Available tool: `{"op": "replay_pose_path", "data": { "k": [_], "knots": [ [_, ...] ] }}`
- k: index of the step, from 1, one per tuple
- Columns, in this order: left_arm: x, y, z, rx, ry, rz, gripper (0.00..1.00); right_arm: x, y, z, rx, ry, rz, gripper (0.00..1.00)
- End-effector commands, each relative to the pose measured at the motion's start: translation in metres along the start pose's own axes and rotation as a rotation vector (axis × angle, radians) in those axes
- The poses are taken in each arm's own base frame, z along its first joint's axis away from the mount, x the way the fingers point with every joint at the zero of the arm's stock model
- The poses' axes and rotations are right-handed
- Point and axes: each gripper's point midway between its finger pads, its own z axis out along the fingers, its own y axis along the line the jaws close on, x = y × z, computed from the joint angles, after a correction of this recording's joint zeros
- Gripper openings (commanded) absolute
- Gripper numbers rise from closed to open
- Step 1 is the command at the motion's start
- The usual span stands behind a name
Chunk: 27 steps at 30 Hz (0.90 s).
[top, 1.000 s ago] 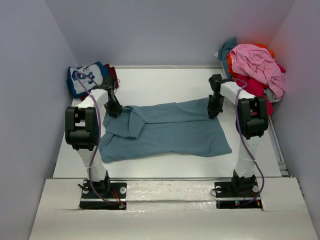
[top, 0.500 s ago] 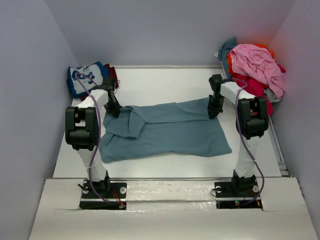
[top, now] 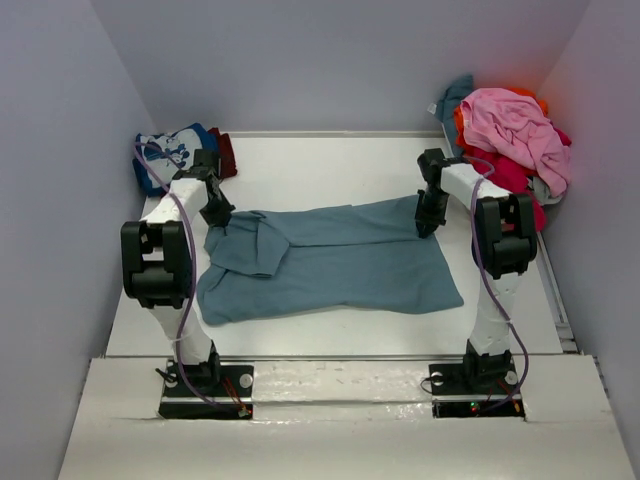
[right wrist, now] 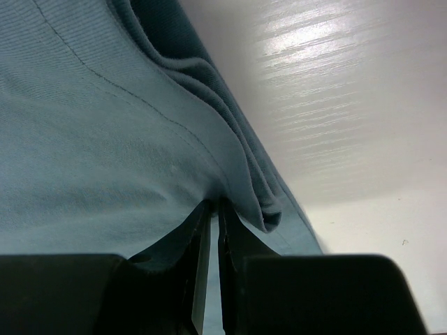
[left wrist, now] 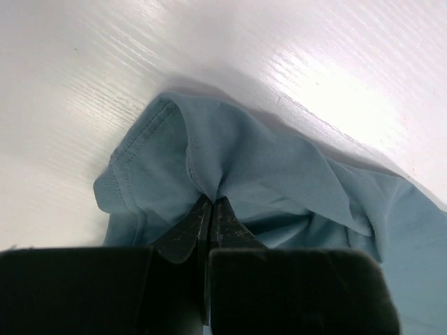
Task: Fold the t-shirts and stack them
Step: Fold the flattened tshirt in 1/3 of the way
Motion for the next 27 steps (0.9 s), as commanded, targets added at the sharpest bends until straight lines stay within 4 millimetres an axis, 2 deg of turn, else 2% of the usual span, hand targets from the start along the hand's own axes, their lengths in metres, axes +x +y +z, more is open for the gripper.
{"op": "replay_pose_path", "data": {
  "k": [1, 17, 27],
  "knots": [
    [-0.028, -0.002, -0.023, 0.015, -0.093, -0.033, 0.06, 0.015, -0.011, 0.011, 0.035, 0.053, -0.01, 0.15],
    [-0.079, -0.001, -0.027, 0.025, -0.143, -0.1, 0.06, 0.017, -0.012, 0.011, 0.035, 0.058, -0.014, 0.15],
    [-0.091, 0.005, -0.013, 0.008, -0.134, -0.113, 0.06, 0.019, -0.012, 0.012, 0.037, 0.061, -0.012, 0.15]
  ]
}}
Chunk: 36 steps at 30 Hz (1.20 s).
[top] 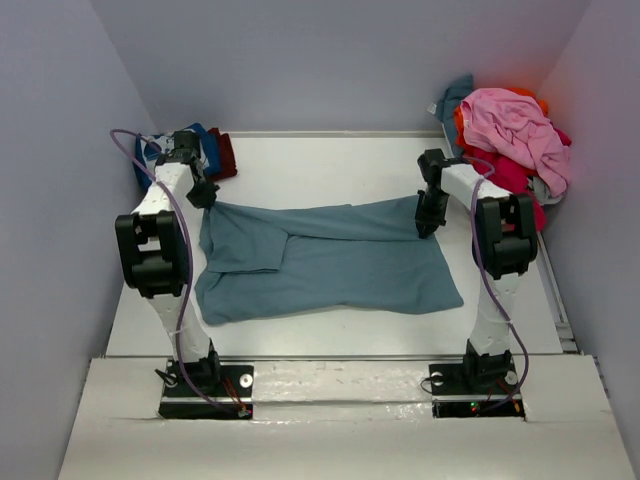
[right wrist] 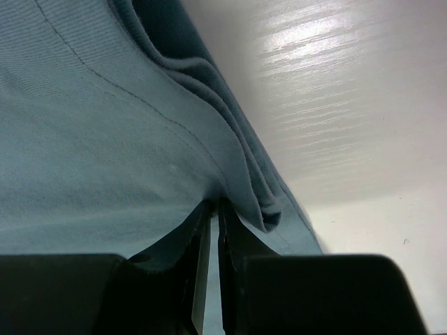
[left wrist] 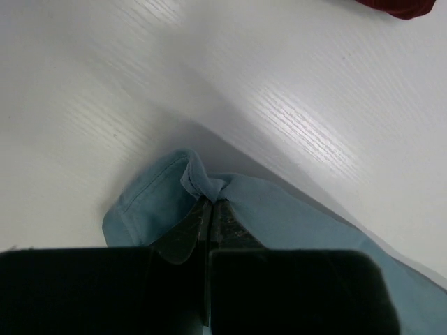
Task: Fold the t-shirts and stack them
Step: Fold the flattened tshirt in 1/3 of the way
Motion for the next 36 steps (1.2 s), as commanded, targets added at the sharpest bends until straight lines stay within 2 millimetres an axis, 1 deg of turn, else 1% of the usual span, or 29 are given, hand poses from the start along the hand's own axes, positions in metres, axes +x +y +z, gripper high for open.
{"op": "replay_pose_path", "data": {
  "k": [1, 4, 6, 8, 10, 11, 13, 14, 16, 17, 18, 21, 22, 23, 24, 25, 26, 28, 32, 33, 35, 36],
  "knots": [
    [-0.029, 0.001, -0.006, -0.004, -0.059, -0.023, 0.06, 0.018, -0.012, 0.012, 0.037, 0.061, -0.01, 0.15],
    [-0.03, 0.001, 0.001, -0.022, -0.049, -0.018, 0.05, 0.018, -0.012, 0.012, 0.037, 0.062, -0.01, 0.15],
    [-0.025, 0.004, 0.005, -0.033, -0.028, -0.013, 0.06, 0.018, -0.012, 0.012, 0.036, 0.059, -0.01, 0.15],
    [-0.018, 0.007, 0.009, -0.039, -0.007, -0.008, 0.1, 0.018, -0.012, 0.012, 0.037, 0.061, -0.01, 0.15],
    [-0.013, 0.013, 0.013, -0.046, 0.01, -0.011, 0.18, 0.018, -0.012, 0.012, 0.037, 0.061, -0.01, 0.15],
    [-0.007, 0.017, 0.016, -0.056, 0.022, -0.01, 0.22, 0.018, -0.011, 0.012, 0.035, 0.061, -0.01, 0.15],
    [-0.003, 0.021, 0.014, -0.065, 0.019, -0.016, 0.23, 0.018, -0.011, 0.012, 0.035, 0.061, -0.01, 0.15],
    [0.002, 0.025, 0.012, -0.073, 0.025, -0.019, 0.22, 0.018, -0.011, 0.012, 0.035, 0.06, -0.01, 0.15],
    [0.007, 0.027, 0.008, -0.067, 0.029, -0.022, 0.22, 0.019, -0.012, 0.013, 0.038, 0.063, -0.01, 0.15],
    [0.016, 0.033, 0.01, -0.08, 0.046, -0.021, 0.22, 0.018, -0.012, 0.013, 0.037, 0.061, -0.01, 0.15],
    [0.016, 0.034, 0.005, -0.078, 0.037, -0.023, 0.22, 0.018, -0.012, 0.012, 0.036, 0.059, -0.01, 0.15],
    [0.025, 0.041, 0.002, -0.082, 0.043, -0.021, 0.22, 0.019, -0.012, 0.012, 0.035, 0.061, -0.01, 0.15],
    [0.026, 0.04, 0.0, -0.074, 0.043, -0.022, 0.28, 0.018, -0.011, 0.012, 0.033, 0.061, -0.01, 0.15],
    [0.026, 0.039, -0.001, -0.058, 0.033, -0.017, 0.45, 0.019, -0.011, 0.013, 0.033, 0.063, -0.01, 0.15],
    [0.025, 0.038, -0.002, -0.055, 0.031, -0.016, 0.55, 0.019, -0.011, 0.013, 0.033, 0.064, -0.01, 0.15],
    [0.024, 0.038, -0.003, -0.053, 0.026, -0.016, 0.7, 0.019, -0.011, 0.013, 0.031, 0.065, -0.01, 0.15],
    [0.022, 0.037, -0.004, -0.048, 0.018, -0.013, 0.94, 0.019, -0.01, 0.013, 0.029, 0.066, -0.01, 0.15],
    [0.017, 0.035, -0.007, -0.037, 0.002, -0.003, 0.99, 0.019, -0.01, 0.013, 0.027, 0.065, -0.01, 0.15],
    [0.01, 0.037, -0.017, -0.047, -0.024, -0.002, 0.99, 0.02, -0.011, 0.012, 0.027, 0.062, -0.01, 0.15],
    [0.006, 0.037, -0.024, -0.043, -0.042, -0.003, 0.99, 0.02, -0.011, 0.012, 0.027, 0.062, -0.01, 0.15],
    [0.011, 0.032, -0.033, -0.031, -0.046, 0.014, 0.99, 0.019, -0.011, 0.011, 0.029, 0.058, -0.011, 0.15],
    [0.015, 0.035, -0.04, -0.031, -0.043, 0.015, 0.99, 0.02, -0.011, 0.011, 0.029, 0.058, -0.009, 0.15]
  ]
}}
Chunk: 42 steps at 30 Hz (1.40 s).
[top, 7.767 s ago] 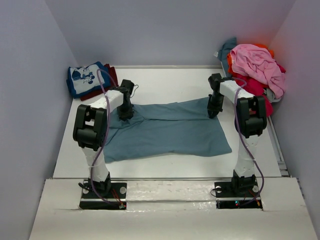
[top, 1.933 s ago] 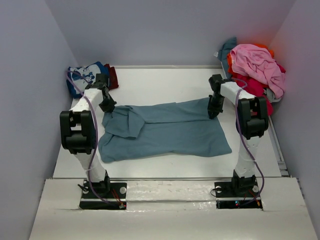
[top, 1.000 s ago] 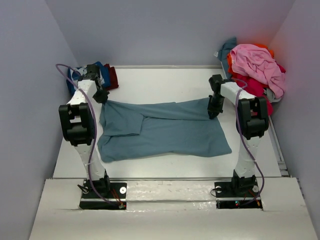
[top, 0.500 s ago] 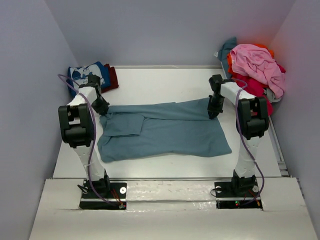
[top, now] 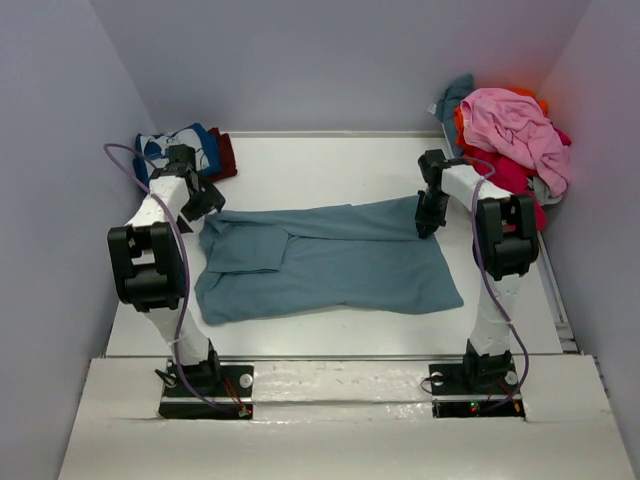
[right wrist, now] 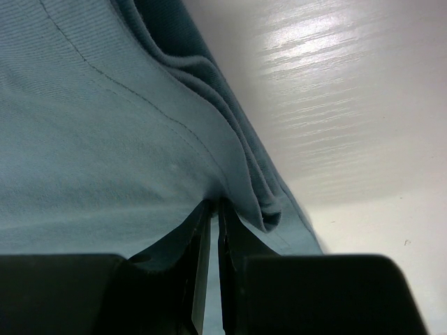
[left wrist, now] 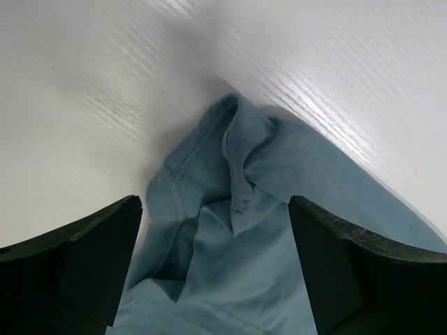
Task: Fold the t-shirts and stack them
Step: Fold the flattened tshirt in 1/3 of the way
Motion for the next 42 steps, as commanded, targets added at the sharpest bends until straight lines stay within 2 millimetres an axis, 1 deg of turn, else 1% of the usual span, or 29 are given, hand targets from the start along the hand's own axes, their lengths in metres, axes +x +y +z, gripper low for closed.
{"op": "replay_pose_path", "data": {
  "k": [1, 2, 3, 5, 6, 7, 10, 14, 16, 20, 23, 26, 29, 34, 37, 38, 42],
  "knots": [
    [-0.005, 0.001, -0.043, 0.023, -0.076, 0.027, 0.99, 0.019, -0.011, 0.01, 0.034, 0.067, -0.01, 0.15],
    [0.009, 0.004, -0.043, 0.012, -0.052, 0.044, 0.99, 0.019, -0.012, 0.01, 0.035, 0.065, -0.01, 0.15],
    [0.01, 0.008, -0.052, 0.018, -0.065, 0.04, 0.99, 0.019, -0.012, 0.009, 0.035, 0.066, -0.01, 0.15],
    [0.022, 0.011, -0.056, 0.026, -0.056, 0.045, 0.96, 0.019, -0.011, 0.009, 0.034, 0.064, -0.01, 0.15],
    [0.031, 0.018, -0.059, 0.025, -0.05, 0.044, 0.96, 0.019, -0.011, 0.009, 0.034, 0.064, -0.01, 0.15],
    [0.041, 0.024, -0.058, 0.016, -0.032, 0.042, 0.95, 0.019, -0.012, 0.009, 0.036, 0.064, -0.01, 0.15],
    [0.052, 0.03, -0.068, 0.037, -0.03, 0.029, 0.95, 0.021, -0.012, 0.009, 0.034, 0.067, -0.009, 0.15],
    [0.071, 0.038, -0.067, 0.042, 0.001, 0.027, 0.94, 0.02, -0.011, 0.008, 0.029, 0.064, -0.01, 0.15],
    [0.073, 0.038, -0.065, 0.043, 0.008, 0.029, 0.94, 0.02, -0.011, 0.008, 0.026, 0.066, -0.01, 0.15],
    [0.077, 0.029, -0.057, 0.077, 0.047, 0.041, 0.88, 0.02, -0.01, 0.007, 0.02, 0.063, -0.009, 0.15],
    [0.078, 0.025, -0.053, 0.087, 0.057, 0.043, 0.85, 0.019, -0.01, 0.006, 0.022, 0.061, -0.009, 0.15],
    [0.078, 0.023, -0.045, 0.089, 0.062, 0.05, 0.84, 0.019, -0.011, 0.005, 0.023, 0.057, -0.009, 0.15],
    [0.081, 0.021, -0.033, 0.079, 0.092, 0.057, 0.84, 0.019, -0.011, 0.006, 0.026, 0.057, -0.011, 0.15],
    [0.079, 0.017, -0.024, 0.083, 0.087, 0.052, 0.84, 0.019, -0.011, 0.007, 0.029, 0.061, -0.011, 0.15],
    [0.082, 0.018, -0.016, 0.069, 0.107, 0.056, 0.84, 0.02, -0.011, 0.007, 0.03, 0.062, -0.011, 0.15],
    [0.086, 0.015, -0.017, 0.093, 0.128, 0.055, 0.84, 0.02, -0.012, 0.008, 0.031, 0.064, -0.011, 0.15],
    [0.084, 0.014, -0.022, 0.101, 0.113, 0.054, 0.83, 0.02, -0.012, 0.009, 0.033, 0.064, -0.012, 0.15]
  ]
}}
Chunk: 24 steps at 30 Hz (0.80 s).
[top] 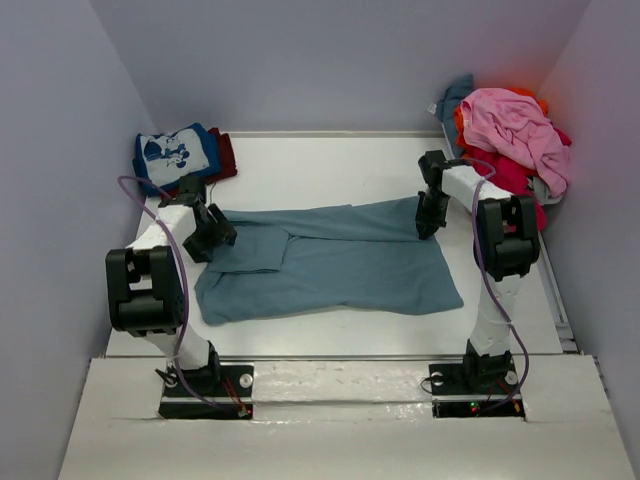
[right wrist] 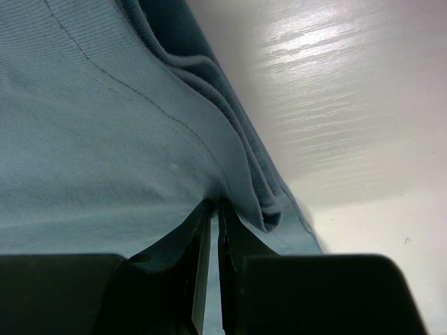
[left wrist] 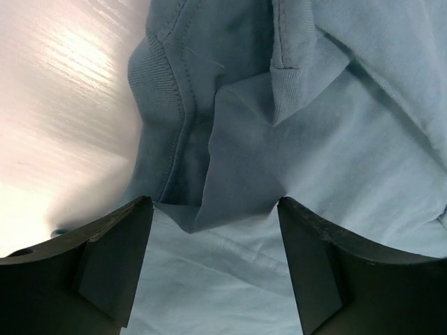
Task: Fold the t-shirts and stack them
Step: Fold the flattened tshirt in 1/3 of the way
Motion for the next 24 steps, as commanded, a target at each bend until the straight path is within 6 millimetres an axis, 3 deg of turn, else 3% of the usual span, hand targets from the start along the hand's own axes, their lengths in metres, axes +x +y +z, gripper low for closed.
{"op": "replay_pose_path", "data": {
  "k": [1, 2, 3, 10, 12, 13, 18, 24],
  "knots": [
    [-0.006, -0.006, -0.009, 0.033, -0.023, 0.013, 0.77, 0.017, -0.011, 0.01, 0.034, 0.063, -0.011, 0.15],
    [-0.006, -0.005, -0.008, 0.032, -0.022, 0.016, 0.77, 0.018, -0.011, 0.011, 0.035, 0.066, -0.011, 0.15],
    [-0.004, -0.004, -0.008, 0.029, -0.015, 0.018, 0.68, 0.018, -0.011, 0.011, 0.035, 0.066, -0.011, 0.15],
    [-0.003, -0.004, -0.016, 0.038, -0.026, 0.013, 0.31, 0.018, -0.011, 0.012, 0.034, 0.068, -0.01, 0.15],
    [-0.003, -0.003, -0.018, 0.033, -0.024, 0.014, 0.13, 0.018, -0.011, 0.012, 0.036, 0.069, -0.011, 0.15],
    [-0.002, -0.002, -0.018, 0.031, -0.019, 0.015, 0.09, 0.018, -0.01, 0.012, 0.034, 0.068, -0.011, 0.15],
    [0.001, 0.0, -0.03, 0.031, -0.021, 0.011, 0.06, 0.018, -0.01, 0.012, 0.032, 0.07, -0.011, 0.15],
    [-0.004, -0.002, -0.066, 0.06, -0.06, 0.022, 0.06, 0.018, -0.01, 0.012, 0.03, 0.07, -0.011, 0.15]
  ]
}}
